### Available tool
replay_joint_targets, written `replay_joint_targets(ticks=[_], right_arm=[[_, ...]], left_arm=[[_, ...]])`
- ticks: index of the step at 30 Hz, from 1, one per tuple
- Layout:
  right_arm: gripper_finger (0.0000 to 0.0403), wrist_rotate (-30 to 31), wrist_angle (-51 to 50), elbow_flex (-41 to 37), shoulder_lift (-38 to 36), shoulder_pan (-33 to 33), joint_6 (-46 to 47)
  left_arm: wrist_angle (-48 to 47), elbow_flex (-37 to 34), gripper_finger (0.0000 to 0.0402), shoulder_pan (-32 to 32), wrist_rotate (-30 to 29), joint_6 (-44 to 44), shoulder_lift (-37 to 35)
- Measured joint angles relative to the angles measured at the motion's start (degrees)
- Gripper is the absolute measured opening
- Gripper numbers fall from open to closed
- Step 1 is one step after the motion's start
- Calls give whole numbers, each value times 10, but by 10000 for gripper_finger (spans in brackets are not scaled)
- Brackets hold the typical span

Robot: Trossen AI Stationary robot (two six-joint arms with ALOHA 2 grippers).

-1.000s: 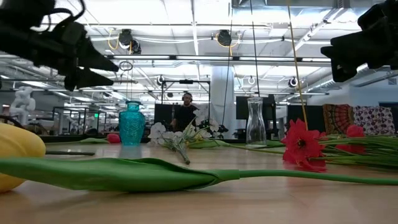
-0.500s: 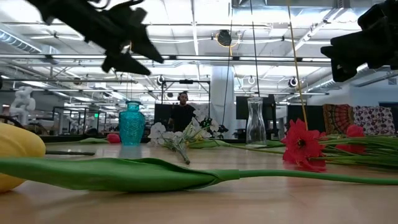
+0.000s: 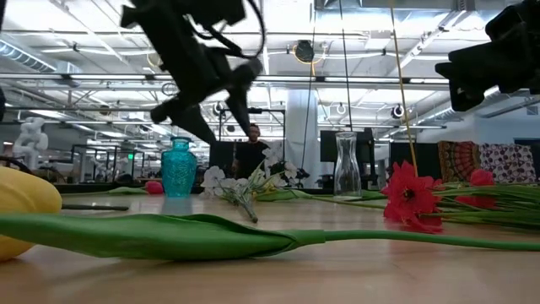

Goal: Sort flowers into vase by color
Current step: Put the top white flowers into the blue vase

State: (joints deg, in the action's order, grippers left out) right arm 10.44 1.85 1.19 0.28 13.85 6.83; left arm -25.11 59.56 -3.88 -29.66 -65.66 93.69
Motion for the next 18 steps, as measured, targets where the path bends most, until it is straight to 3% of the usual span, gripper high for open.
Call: replay_joint_targets(ticks=[10, 18], right_arm=[[118, 0, 0, 0, 0, 0, 0], [118, 0, 0, 0, 0, 0, 0]], left_arm=[[-102, 141, 304, 1, 91, -7, 140], [-157, 157, 304, 4, 116, -61, 187]])
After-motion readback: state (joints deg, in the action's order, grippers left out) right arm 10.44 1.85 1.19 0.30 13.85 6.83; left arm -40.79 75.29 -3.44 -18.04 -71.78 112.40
